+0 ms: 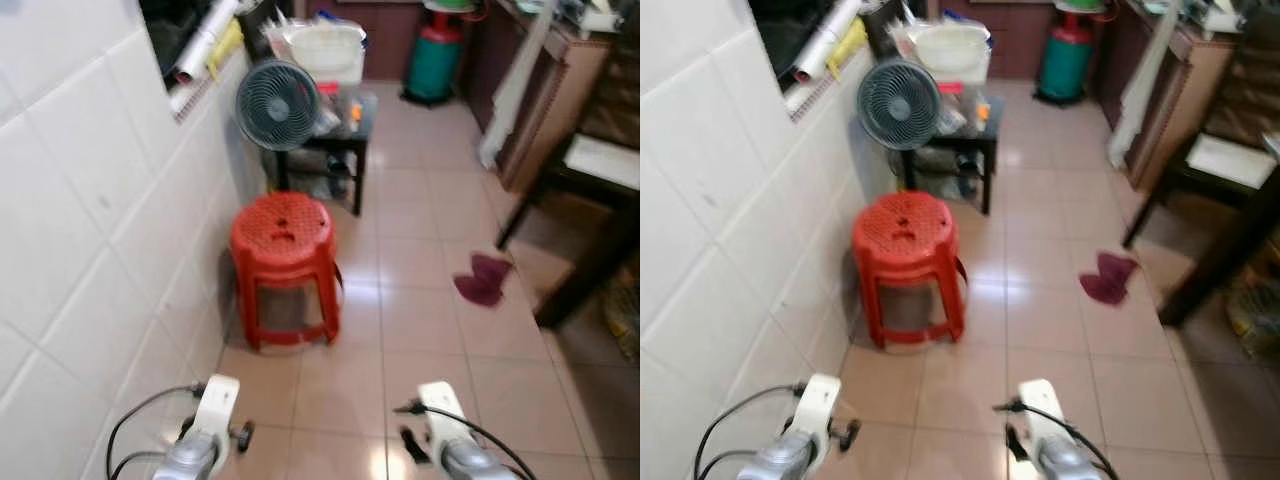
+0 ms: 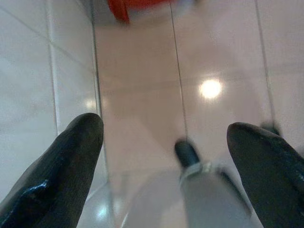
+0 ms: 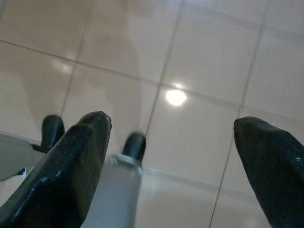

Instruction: Setting the table

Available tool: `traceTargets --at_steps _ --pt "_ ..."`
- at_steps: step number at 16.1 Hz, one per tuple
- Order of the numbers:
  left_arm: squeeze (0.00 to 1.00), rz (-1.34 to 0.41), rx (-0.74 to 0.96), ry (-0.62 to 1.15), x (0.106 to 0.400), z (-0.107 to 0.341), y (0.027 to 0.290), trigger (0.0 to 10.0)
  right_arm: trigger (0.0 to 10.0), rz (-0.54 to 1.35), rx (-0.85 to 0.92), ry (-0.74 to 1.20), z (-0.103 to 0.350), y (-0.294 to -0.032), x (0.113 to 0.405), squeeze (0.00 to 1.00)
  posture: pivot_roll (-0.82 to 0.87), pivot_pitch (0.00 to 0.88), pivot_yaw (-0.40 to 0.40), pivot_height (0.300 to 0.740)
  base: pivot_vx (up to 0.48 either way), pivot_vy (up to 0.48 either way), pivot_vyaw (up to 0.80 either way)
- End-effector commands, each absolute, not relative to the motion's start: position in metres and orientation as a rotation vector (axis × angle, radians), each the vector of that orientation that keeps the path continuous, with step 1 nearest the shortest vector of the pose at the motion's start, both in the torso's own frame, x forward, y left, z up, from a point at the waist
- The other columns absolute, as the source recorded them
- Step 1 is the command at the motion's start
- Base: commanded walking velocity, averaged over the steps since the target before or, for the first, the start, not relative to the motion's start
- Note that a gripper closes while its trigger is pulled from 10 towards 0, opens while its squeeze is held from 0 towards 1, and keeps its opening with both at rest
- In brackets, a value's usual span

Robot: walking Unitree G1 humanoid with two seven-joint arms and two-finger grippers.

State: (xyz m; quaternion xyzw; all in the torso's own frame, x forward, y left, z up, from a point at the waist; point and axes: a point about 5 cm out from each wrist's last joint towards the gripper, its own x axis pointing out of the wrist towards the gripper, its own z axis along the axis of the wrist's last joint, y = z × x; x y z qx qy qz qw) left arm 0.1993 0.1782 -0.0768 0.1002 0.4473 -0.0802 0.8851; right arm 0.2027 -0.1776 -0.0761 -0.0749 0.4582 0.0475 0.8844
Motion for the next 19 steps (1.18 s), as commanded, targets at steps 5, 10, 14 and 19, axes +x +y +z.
traceTargets --at_steps 5,10,14,19 --pt "0.00 -0.163 0.224 0.952 0.195 -0.079 0.183 10.0 10.0 0.057 -0.127 0.906 -0.067 -0.177 0.220 0.00 -0.15 0.000 0.019 0.740 0.000 0.000 0.00" --pt "0.00 -0.108 0.137 0.900 0.209 -0.071 0.179 10.0 10.0 0.059 -0.121 0.915 -0.073 -0.180 0.208 0.00 -0.14 0.000 0.020 0.740 0.000 0.000 0.00" --pt "0.00 -0.105 0.118 0.812 0.235 -0.056 0.172 10.0 10.0 0.072 -0.068 0.842 -0.062 -0.169 0.228 0.00 -0.14 0.000 0.021 0.740 0.000 0.000 0.00" --pt "0.00 -0.115 0.109 0.809 0.236 -0.055 0.172 10.0 10.0 0.103 -0.041 0.785 -0.051 -0.153 0.245 0.00 -0.15 0.000 0.028 0.740 0.000 0.000 0.00"
